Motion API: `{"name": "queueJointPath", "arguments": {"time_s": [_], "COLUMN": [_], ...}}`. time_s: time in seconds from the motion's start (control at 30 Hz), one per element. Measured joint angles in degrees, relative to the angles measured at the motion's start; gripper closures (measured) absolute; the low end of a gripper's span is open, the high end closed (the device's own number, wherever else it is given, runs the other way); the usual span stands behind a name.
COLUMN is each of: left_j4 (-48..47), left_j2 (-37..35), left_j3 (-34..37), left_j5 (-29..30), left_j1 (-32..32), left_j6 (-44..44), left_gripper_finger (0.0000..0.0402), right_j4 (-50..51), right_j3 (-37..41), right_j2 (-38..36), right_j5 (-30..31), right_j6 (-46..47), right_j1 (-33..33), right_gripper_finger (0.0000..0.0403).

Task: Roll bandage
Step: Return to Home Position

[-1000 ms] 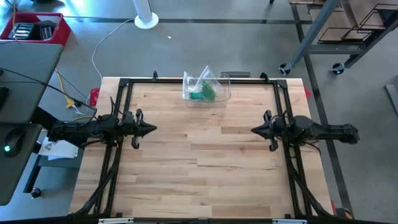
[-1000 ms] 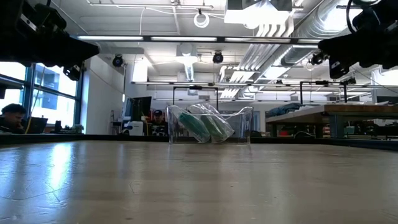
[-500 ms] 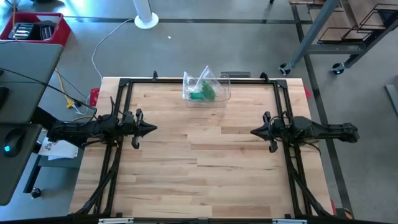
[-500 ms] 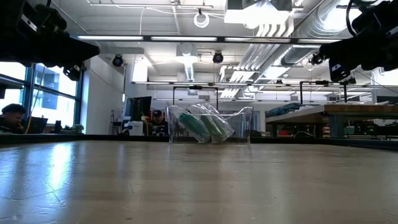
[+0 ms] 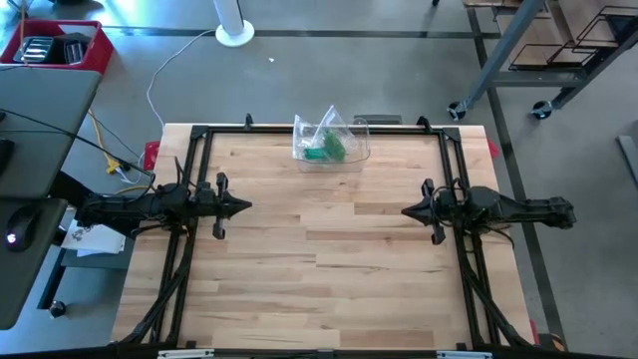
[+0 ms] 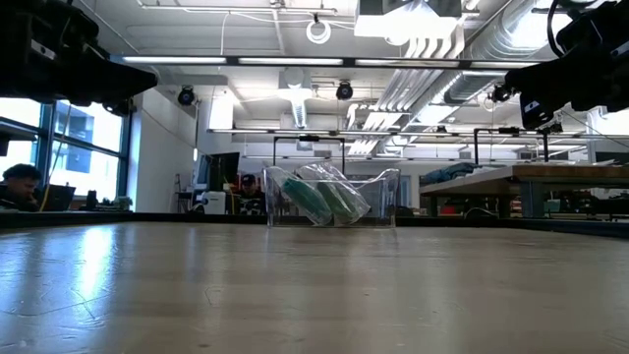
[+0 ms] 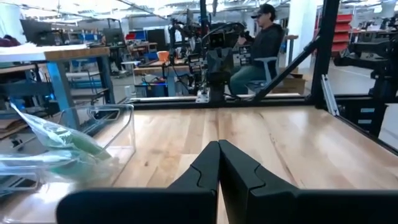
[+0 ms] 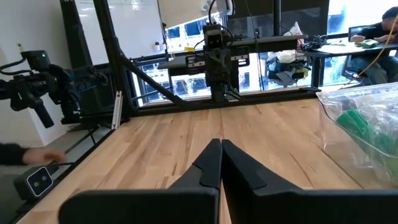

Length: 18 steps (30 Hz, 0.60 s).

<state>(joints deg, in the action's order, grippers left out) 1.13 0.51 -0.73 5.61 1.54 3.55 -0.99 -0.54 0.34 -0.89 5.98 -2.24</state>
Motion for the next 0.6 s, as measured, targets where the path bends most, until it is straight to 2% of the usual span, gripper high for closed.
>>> {"name": "queueJointPath", "arguments": {"time_s": [0.6], "left_j4": [0.00], "left_j2": [0.00], "left_j3": [0.00], "left_j5": [0.00], "left_j1": [0.02], "left_j6": [-1.84], "left_gripper_finger": [0.0401], "right_j4": [-0.02], "right_j3": [0.00], "right_j2": [0.00], "right_j5": [0.00], "right_j6": [0.00], "right_j1": [0.00], "right_gripper_finger": [0.0403]}}
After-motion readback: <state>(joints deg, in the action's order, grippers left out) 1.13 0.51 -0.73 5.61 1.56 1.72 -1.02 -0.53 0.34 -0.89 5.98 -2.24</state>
